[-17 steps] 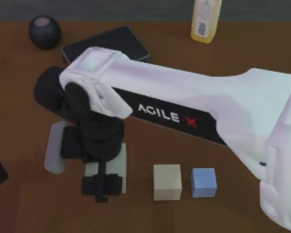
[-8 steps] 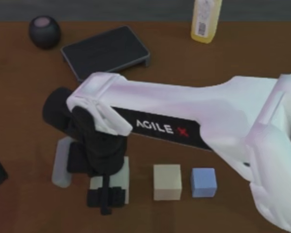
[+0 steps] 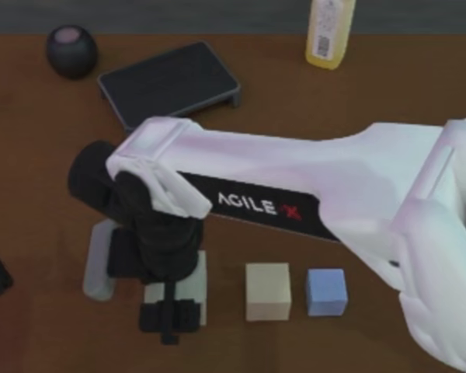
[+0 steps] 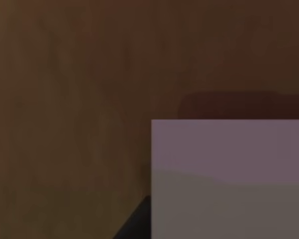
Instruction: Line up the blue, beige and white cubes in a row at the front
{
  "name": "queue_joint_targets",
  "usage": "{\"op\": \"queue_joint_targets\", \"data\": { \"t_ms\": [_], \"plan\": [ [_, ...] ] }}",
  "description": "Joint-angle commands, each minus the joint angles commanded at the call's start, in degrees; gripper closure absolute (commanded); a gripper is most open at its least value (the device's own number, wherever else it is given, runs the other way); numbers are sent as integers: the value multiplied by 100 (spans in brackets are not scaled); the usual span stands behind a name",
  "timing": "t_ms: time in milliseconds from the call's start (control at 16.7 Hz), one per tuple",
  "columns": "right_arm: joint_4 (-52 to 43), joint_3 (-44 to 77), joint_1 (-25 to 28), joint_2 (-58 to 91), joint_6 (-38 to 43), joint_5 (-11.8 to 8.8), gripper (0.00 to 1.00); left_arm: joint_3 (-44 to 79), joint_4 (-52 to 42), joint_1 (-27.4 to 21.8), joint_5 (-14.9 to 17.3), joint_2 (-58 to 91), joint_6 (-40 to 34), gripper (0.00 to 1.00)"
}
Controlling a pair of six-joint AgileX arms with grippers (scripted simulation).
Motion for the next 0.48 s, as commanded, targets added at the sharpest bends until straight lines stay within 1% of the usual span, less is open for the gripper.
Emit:
{"op": "queue_joint_targets", "data": {
  "t_ms": [240,300,480],
  "plan": [
    [0,0,0,0,0,0,2,0,0,0,0,0,0,0],
    [0,0,0,0,0,0,0,0,0,0,0,0,0,0],
    [0,0,0,0,0,0,0,0,0,0,0,0,0,0]
  ]
}}
